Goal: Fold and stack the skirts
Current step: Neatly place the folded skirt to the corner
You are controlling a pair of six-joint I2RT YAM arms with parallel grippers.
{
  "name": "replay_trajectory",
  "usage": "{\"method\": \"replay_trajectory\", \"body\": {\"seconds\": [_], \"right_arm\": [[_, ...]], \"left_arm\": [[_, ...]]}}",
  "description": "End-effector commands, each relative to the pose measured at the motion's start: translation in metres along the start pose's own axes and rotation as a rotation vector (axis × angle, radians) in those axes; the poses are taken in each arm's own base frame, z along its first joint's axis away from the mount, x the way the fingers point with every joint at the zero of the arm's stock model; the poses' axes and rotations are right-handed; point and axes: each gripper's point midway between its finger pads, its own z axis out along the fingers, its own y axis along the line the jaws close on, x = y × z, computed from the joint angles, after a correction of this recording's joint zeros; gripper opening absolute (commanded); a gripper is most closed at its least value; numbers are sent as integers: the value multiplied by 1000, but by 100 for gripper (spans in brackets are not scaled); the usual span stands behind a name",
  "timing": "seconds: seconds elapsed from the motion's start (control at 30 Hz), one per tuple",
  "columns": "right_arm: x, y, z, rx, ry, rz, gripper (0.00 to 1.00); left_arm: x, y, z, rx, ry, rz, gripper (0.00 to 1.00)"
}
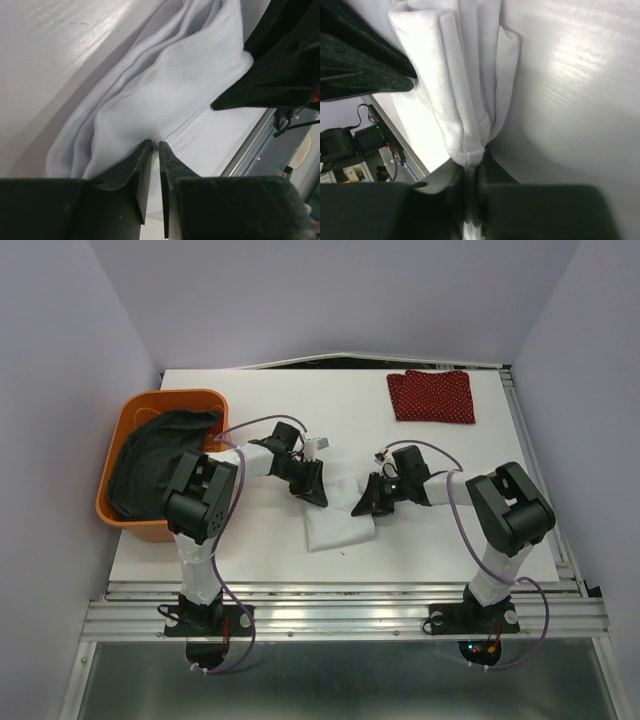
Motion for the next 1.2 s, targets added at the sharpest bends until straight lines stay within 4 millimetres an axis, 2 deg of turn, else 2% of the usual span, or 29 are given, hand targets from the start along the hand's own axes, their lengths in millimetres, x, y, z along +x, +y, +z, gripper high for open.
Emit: {"method": "replay_trajectory", "body": {"seconds": [0.0,0.07,0.1,0.13,0.17,0.2,0.27,0.3,0.37,0.4,0.43,0.47,0.5,0.53,0.57,0.6,0.63,0.67,0.73,0.77,0.8,0.83,0.87,0.9,0.93,0.97,1.1,1.13,1.17], "right_arm": [[-32,-12,-12,101,-131,-72,5],[-45,-6,-14,104,-160,-140,1],[-50,-7,-17,127,-175,-165,1],[-62,-4,-23,158,-193,-218,1],[-72,5,-26,147,-215,-257,1],[-73,-1,-30,200,-207,-256,1],[-86,4,-39,234,-223,-347,1],[-98,8,-45,262,-248,-378,1],[-111,14,-54,290,-266,-481,1],[-124,18,-63,312,-288,-511,1],[-132,19,-66,331,-296,-564,1],[-141,13,-73,361,-305,-570,1],[-149,13,-77,367,-311,-587,1],[-165,21,-85,370,-341,-614,1],[-175,7,-88,403,-326,-640,1],[-183,5,-91,414,-328,-655,1],[-192,5,-95,418,-336,-670,1],[-210,11,-104,427,-365,-721,1],[-237,9,-113,449,-393,-763,1],[-245,9,-115,447,-396,-771,1],[-251,-1,-109,451,-378,-781,1],[-269,6,-118,449,-413,-800,1],[-266,-2,-110,446,-387,-795,1],[-282,6,-119,440,-419,-810,1],[-287,8,-118,432,-422,-823,1],[-301,6,-120,441,-438,-836,1],[-323,3,-118,454,-449,-872,1],[-334,8,-127,461,-475,-883,1],[-339,10,-128,463,-485,-889,1]], "left_arm": [[-28,24,-22,-181,-96,115,34],[-44,18,-38,-222,-159,175,41],[-56,7,-55,-237,-217,216,56],[-71,-4,-76,-275,-281,284,64],[-75,-3,-79,-295,-292,286,64],[-86,-17,-99,-315,-352,327,68],[-105,-27,-129,-391,-429,398,72],[-111,-39,-147,-409,-479,433,77],[-120,-49,-170,-457,-539,490,82],[-121,-59,-185,-466,-580,515,87],[-121,-61,-191,-484,-594,538,87],[-121,-65,-203,-507,-622,550,91],[-120,-66,-207,-521,-631,558,94],[-119,-66,-211,-534,-641,564,98],[-115,-67,-217,-550,-654,574,98],[-114,-64,-215,-553,-648,574,98],[-112,-69,-221,-552,-667,585,99],[-109,-72,-224,-549,-676,596,99],[-105,-73,-223,-542,-670,607,99],[-104,-73,-223,-540,-667,610,99],[-103,-73,-222,-539,-659,613,98],[-100,-73,-219,-526,-647,618,99],[-98,-73,-217,-517,-643,620,99],[-97,-74,-216,-509,-643,620,98],[-96,-74,-215,-503,-641,621,99],[-94,-76,-213,-488,-638,626,99],[-91,-77,-212,-479,-635,629,99],[-90,-77,-213,-480,-636,631,99],[-89,-77,-212,-477,-634,633,99]]}}
